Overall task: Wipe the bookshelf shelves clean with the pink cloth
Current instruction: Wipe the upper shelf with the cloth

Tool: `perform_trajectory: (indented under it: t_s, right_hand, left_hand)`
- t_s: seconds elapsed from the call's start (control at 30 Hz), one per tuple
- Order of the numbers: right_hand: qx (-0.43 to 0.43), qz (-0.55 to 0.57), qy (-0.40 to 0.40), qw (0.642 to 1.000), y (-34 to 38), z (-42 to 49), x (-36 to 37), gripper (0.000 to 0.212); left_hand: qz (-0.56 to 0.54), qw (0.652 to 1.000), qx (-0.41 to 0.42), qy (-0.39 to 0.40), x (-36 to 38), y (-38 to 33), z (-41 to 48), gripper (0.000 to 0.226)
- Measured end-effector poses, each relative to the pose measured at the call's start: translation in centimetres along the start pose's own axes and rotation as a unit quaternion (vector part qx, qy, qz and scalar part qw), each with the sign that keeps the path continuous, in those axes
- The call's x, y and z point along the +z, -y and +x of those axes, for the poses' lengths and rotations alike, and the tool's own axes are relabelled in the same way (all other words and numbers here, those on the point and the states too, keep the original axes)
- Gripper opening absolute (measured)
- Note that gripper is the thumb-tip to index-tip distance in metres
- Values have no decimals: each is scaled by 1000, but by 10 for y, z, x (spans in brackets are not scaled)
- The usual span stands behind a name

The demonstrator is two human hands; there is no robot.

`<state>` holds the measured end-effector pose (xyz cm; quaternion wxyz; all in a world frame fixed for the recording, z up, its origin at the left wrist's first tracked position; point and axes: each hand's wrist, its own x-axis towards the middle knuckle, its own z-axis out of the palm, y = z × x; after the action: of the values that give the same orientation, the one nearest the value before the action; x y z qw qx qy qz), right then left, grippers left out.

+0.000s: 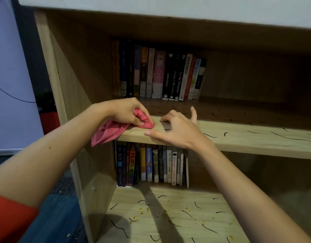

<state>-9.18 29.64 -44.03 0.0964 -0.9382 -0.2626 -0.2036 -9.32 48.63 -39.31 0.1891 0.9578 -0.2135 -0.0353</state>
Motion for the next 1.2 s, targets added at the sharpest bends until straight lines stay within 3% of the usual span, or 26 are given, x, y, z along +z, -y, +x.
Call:
perform_trajectory:
  t_s: [0.13,0.23,0.37,0.57,0.73,0.87,1.1,1.2]
  right_hand:
    - [-25,4,-78,997,0,-13,-5,74]
    - [-26,3,-117,993,-8,-35,-4,57]
    - [-12,5,-142,990,-21,-61,-1,50]
    - [8,-64,-102,993,-33,-48,-9,76]
    - [0,-80,-97,992,-36,-42,-4,82]
    - [9,-85,-99,991,-35,-41,-3,82]
    - [45,-87,-92,991,-38,-41,-2,94]
    - [58,-91,-95,990,-38,-40,-2,98]
  left_hand:
    - [45,994,-20,-97,16,-11,4,31]
    - [42,995,-2,-86,20,-18,-3,32]
    - [42,995,8,-92,22,-23,-11,32]
    - [55,986,-37,-150,34,-28,3,31]
    - [41,989,-12,-143,33,-27,-4,27]
    - [56,983,-45,-167,36,-29,12,31]
    - [33,990,29,-137,38,-27,7,30]
    - [27,990,23,-134,37,-24,9,30]
